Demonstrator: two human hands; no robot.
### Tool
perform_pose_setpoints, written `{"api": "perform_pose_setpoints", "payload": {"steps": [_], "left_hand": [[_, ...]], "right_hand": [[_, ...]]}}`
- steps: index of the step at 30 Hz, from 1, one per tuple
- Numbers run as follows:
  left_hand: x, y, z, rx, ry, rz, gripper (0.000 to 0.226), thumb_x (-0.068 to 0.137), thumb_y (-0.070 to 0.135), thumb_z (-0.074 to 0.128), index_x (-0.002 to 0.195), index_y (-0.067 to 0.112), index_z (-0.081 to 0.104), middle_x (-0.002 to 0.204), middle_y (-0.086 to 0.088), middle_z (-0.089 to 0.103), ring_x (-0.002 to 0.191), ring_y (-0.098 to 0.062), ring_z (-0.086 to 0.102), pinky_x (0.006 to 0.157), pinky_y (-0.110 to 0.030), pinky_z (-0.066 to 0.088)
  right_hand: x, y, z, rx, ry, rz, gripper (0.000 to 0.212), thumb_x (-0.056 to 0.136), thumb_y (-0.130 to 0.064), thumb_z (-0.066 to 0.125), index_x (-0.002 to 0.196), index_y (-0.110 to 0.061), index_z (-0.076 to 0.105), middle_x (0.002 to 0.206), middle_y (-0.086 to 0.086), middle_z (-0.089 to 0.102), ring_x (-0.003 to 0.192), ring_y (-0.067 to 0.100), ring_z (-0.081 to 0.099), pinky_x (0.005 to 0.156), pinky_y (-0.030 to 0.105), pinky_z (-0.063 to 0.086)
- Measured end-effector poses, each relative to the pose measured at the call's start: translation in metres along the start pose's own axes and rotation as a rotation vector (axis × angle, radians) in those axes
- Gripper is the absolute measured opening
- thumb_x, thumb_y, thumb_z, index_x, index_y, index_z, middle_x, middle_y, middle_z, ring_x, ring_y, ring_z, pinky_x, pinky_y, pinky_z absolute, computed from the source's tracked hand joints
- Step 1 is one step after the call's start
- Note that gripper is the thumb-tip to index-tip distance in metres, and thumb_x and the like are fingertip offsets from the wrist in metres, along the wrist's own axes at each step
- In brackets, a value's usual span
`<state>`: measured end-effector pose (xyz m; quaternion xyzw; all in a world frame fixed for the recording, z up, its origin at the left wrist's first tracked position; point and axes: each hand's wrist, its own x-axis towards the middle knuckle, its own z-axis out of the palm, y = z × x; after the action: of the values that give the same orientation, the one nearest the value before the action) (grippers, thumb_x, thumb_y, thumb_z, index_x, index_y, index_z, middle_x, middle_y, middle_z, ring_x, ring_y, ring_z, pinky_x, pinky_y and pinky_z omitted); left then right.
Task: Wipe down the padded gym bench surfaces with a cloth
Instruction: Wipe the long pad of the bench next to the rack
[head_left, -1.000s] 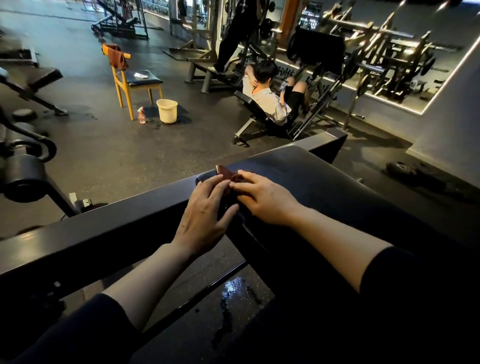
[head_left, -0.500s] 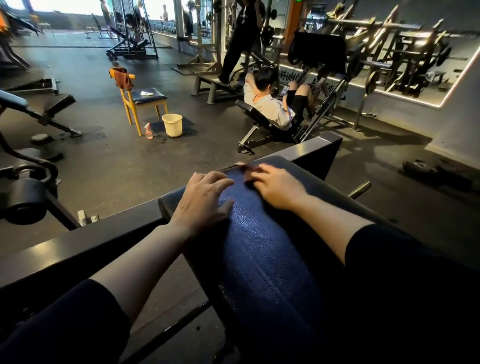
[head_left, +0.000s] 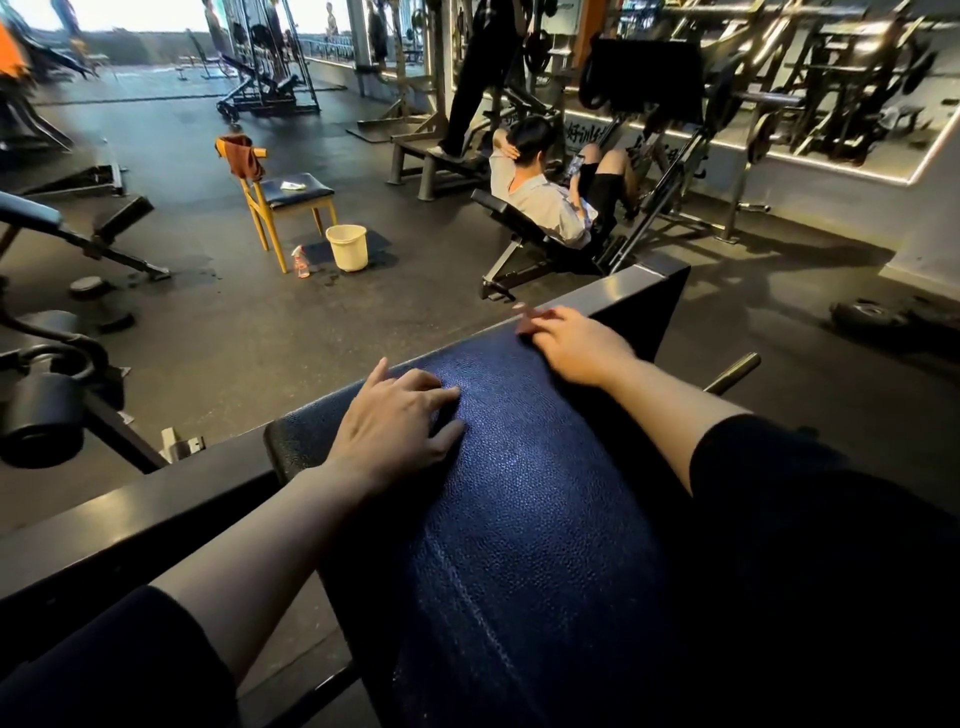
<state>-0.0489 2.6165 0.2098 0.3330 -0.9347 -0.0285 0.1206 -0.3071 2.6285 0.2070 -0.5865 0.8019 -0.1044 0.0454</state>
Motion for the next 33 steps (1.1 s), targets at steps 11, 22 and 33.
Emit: {"api": "perform_pose_setpoints", "payload": {"steps": [11,22,33], "left_hand": [[-0.006,0.003,0.001,0.028,-0.045,-0.033,0.060,0.090,0.063,0.030,0.140,0.033,0.044,0.144,0.008,0.045,0.132,-0.009,0.041,0.119,-0.032,0.004],[-0.068,-0.057,-0.027,-0.160,0.313,-0.230,0.027,0.083,0.029,0.058,0.100,0.015,0.073,0.106,-0.005,0.068,0.099,-0.029,0.058,0.089,-0.035,0.042],[-0.136,-0.040,-0.011,-0.384,0.308,-0.282,0.046,0.080,0.035,0.053,0.118,0.012,0.065,0.118,-0.006,0.058,0.108,-0.026,0.055,0.097,-0.038,0.044]], "right_hand": [[-0.009,-0.077,0.012,0.089,-0.096,-0.278,0.039,0.101,-0.035,0.036,0.138,-0.030,0.047,0.153,-0.003,0.031,0.142,0.020,0.025,0.116,0.047,0.020],[-0.029,-0.142,0.021,0.047,-0.091,-0.270,0.039,0.100,-0.041,0.036,0.135,-0.034,0.050,0.151,-0.002,0.034,0.137,0.024,0.033,0.110,0.046,0.031],[-0.046,-0.085,0.008,-0.019,0.002,-0.004,0.039,0.101,-0.034,0.034,0.137,-0.031,0.049,0.153,0.003,0.031,0.140,0.026,0.030,0.116,0.038,0.024]]}}
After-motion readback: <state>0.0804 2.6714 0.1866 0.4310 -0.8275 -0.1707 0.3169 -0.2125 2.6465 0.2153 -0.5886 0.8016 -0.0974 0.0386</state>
